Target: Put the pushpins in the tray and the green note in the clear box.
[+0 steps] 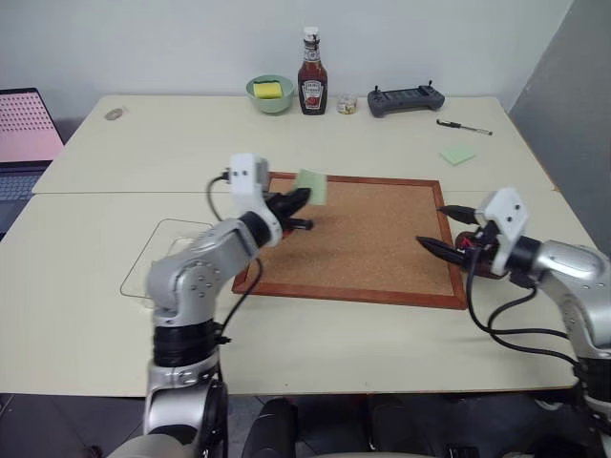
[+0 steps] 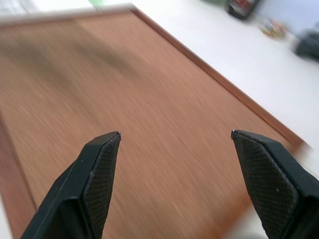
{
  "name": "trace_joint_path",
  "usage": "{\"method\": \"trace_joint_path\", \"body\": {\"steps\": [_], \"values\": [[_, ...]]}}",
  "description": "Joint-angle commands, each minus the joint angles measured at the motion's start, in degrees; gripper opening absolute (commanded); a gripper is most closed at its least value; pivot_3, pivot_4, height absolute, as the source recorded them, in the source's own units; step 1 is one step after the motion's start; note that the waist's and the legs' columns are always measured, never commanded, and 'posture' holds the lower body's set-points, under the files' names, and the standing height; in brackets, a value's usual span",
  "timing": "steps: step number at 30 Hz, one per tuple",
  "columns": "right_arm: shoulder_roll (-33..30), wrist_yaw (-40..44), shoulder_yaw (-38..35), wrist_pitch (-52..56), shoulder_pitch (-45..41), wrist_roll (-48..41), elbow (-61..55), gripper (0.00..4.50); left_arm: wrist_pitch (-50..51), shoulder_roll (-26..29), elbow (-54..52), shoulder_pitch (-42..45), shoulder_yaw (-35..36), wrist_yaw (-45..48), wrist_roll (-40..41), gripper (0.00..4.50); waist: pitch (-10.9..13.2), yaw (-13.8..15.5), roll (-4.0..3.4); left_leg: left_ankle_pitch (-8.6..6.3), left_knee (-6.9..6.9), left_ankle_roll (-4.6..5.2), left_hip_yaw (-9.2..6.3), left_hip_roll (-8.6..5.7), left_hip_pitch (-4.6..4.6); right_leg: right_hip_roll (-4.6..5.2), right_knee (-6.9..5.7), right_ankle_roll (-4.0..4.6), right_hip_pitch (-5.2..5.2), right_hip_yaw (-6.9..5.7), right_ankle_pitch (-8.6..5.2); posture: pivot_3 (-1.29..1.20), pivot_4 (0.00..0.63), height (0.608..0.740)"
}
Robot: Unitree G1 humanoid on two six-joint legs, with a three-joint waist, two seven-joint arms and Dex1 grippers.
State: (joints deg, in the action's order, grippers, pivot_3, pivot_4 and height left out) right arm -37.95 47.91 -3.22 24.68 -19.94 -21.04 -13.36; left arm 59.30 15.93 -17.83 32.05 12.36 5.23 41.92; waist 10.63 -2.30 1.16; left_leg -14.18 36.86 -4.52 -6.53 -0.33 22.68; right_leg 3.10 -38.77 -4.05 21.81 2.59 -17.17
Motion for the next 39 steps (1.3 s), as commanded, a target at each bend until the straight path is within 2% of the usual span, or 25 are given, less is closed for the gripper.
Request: {"method": "trace_joint_path", "body": {"steps": [1,5,10,15,20,23,32,36,39], "values": [[3.9,4.1,4.8,-1.0,-5.5,-3.0,-0.9,3.78,6.8,7.2,-11.8,-1.8,7.8,-3.4,2.8,0.00,0.0,0.2,0.03,0.00,0.01,0.00,-0.04,-0.01,0.02,0.00,-0.01,0.00,0.01,-0.03,0.00,0.00,0.150,0.740],[7.1,10.9,10.7,-2.1,-9.9,-3.8,2.2,3.78,13.9,14.6,-19.5,-6.2,15.8,-4.9,4.7,0.00,0.0,0.4,0.04,-0.01,-0.02,0.01,-0.05,-0.02,0.03,0.02,0.03,0.01,0.02,-0.04,0.00,0.00,0.150,0.740],[11.1,16.2,15.8,-5.1,-14.5,-2.4,7.6,3.78,18.1,19.2,-24.8,-16.1,23.2,-4.3,4.3,0.00,0.0,0.4,0.07,-0.04,-0.03,0.05,-0.08,-0.02,0.00,0.02,0.01,0.02,0.02,-0.07,0.00,0.00,0.150,0.740],[14.8,18.1,19.3,-8.8,-17.7,0.3,12.1,3.78,15.2,21.5,-25.8,-23.9,22.6,-2.9,0.8,0.00,0.0,0.5,0.07,-0.04,-0.03,0.06,-0.10,-0.01,-0.02,0.02,-0.08,0.03,0.04,-0.09,0.00,0.00,0.150,0.740],[16.3,18.3,19.9,-10.1,-18.8,1.5,13.6,3.78,11.0,22.0,-24.3,-27.2,21.0,-1.4,-2.9,0.00,0.0,0.5,0.07,-0.04,-0.05,0.05,-0.10,-0.01,0.00,0.02,-0.07,0.05,0.08,-0.09,0.01,0.00,0.150,0.740],[16.5,18.4,19.6,-10.1,-18.5,1.9,13.6,3.85,9.1,22.6,-24.2,-28.4,20.5,-1.0,-5.2,0.54,0.0,0.5,0.07,-0.05,-0.06,0.05,-0.08,-0.01,-0.01,0.02,-0.08,0.05,0.09,-0.07,0.01,0.00,0.150,0.740],[16.7,17.7,19.3,-9.9,-18.4,2.3,13.6,3.85,7.1,23.1,-24.9,-29.1,19.5,0.0,-8.8,2.52,0.0,0.4,0.07,-0.05,-0.07,0.06,-0.05,0.01,0.01,0.02,-0.11,0.06,0.18,-0.04,0.01,0.00,0.150,0.740],[17.1,15.0,17.1,-10.9,-18.3,2.5,13.8,3.85,-1.7,21.6,-26.0,-26.3,18.1,0.9,-11.2,3.28,0.0,0.5,0.07,-0.05,-0.07,0.06,-0.05,0.01,0.04,0.02,-0.11,0.06,0.19,-0.04,0.01,0.00,0.150,0.740],[16.7,10.0,13.7,-10.0,-17.2,2.7,13.7,3.85,-5.0,20.3,-28.1,-23.4,13.7,2.2,-10.6,3.28,0.0,0.7,0.08,-0.05,-0.05,0.05,-0.07,0.00,0.09,0.02,-0.10,0.07,0.20,-0.07,0.02,0.00,0.150,0.740]]}}
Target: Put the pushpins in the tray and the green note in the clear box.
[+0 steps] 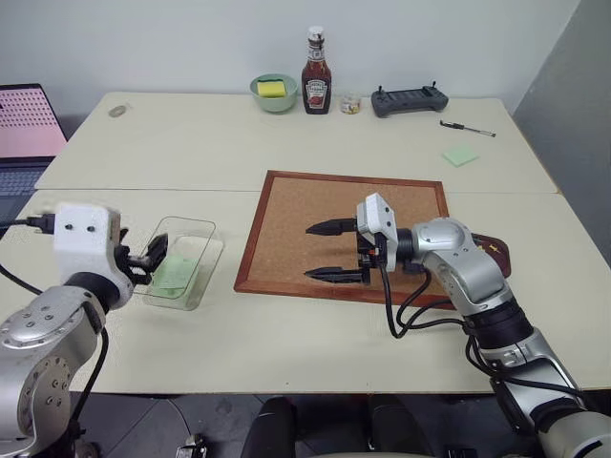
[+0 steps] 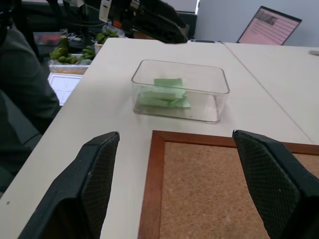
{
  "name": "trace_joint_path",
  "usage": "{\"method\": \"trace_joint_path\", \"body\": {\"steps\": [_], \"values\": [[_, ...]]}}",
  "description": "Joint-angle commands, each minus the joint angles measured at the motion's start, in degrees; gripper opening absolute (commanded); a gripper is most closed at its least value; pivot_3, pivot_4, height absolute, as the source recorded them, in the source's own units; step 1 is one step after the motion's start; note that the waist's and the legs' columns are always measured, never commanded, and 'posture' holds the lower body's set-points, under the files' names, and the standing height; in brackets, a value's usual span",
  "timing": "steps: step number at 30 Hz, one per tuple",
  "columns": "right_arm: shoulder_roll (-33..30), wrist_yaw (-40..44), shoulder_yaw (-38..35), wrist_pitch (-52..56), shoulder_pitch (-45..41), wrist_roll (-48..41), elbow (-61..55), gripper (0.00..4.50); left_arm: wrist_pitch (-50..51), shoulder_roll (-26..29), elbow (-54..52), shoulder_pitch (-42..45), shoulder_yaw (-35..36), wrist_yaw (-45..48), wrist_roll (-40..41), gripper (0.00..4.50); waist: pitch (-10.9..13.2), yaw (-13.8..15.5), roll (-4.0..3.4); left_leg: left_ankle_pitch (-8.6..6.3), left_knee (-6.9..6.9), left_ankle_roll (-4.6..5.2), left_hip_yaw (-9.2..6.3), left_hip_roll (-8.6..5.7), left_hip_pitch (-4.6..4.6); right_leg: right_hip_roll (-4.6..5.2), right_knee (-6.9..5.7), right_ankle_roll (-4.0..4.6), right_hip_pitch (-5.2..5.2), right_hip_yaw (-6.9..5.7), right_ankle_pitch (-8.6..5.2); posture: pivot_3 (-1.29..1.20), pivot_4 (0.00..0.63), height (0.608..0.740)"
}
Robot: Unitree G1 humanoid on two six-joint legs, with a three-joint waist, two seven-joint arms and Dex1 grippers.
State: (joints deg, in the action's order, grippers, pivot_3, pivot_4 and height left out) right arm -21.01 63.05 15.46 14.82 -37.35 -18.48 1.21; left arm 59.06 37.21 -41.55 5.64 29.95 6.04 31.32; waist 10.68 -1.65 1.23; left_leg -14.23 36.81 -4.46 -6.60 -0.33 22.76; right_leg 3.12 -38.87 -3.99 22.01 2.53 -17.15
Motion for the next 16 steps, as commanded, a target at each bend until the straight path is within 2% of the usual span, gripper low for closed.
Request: {"method": "trace_joint_path", "body": {"steps": [1,7,13,16], "values": [[-0.6,-7.6,-6.8,-0.1,1.1,0.5,-0.9,3.85,-6.3,-1.7,-5.1,3.5,-6.6,1.0,-1.3,3.28,0.0,0.1,0.00,0.00,0.00,0.00,0.02,-0.03,0.01,0.03,0.00,0.00,0.00,0.01,0.00,0.00,0.150,0.740],[-3.6,-15.0,-12.4,0.1,10.6,2.1,-4.9,3.85,-14.1,-7.9,-1.6,1.3,-15.8,4.5,-2.8,3.28,0.0,0.0,0.01,-0.01,-0.06,-0.01,0.08,-0.01,0.07,0.03,0.01,0.01,0.09,0.07,0.00,0.00,0.150,0.740],[-6.5,-20.4,-17.0,-0.1,20.2,3.3,-9.6,3.85,-21.0,-9.4,4.4,-1.7,-20.6,10.9,-4.1,3.28,0.0,-0.3,-0.01,-0.01,-0.06,0.01,0.21,0.00,0.04,0.01,-0.09,0.03,0.15,0.19,-0.01,0.00,0.150,0.740],[-6.9,-21.5,-17.4,0.5,21.9,3.2,-11.2,3.85,-24.9,-9.0,7.2,-2.0,-21.2,13.2,-5.9,3.28,0.0,-0.3,-0.01,-0.02,-0.01,0.02,0.20,0.01,0.03,0.01,-0.09,0.03,0.12,0.18,-0.01,0.00,0.150,0.740]]}}
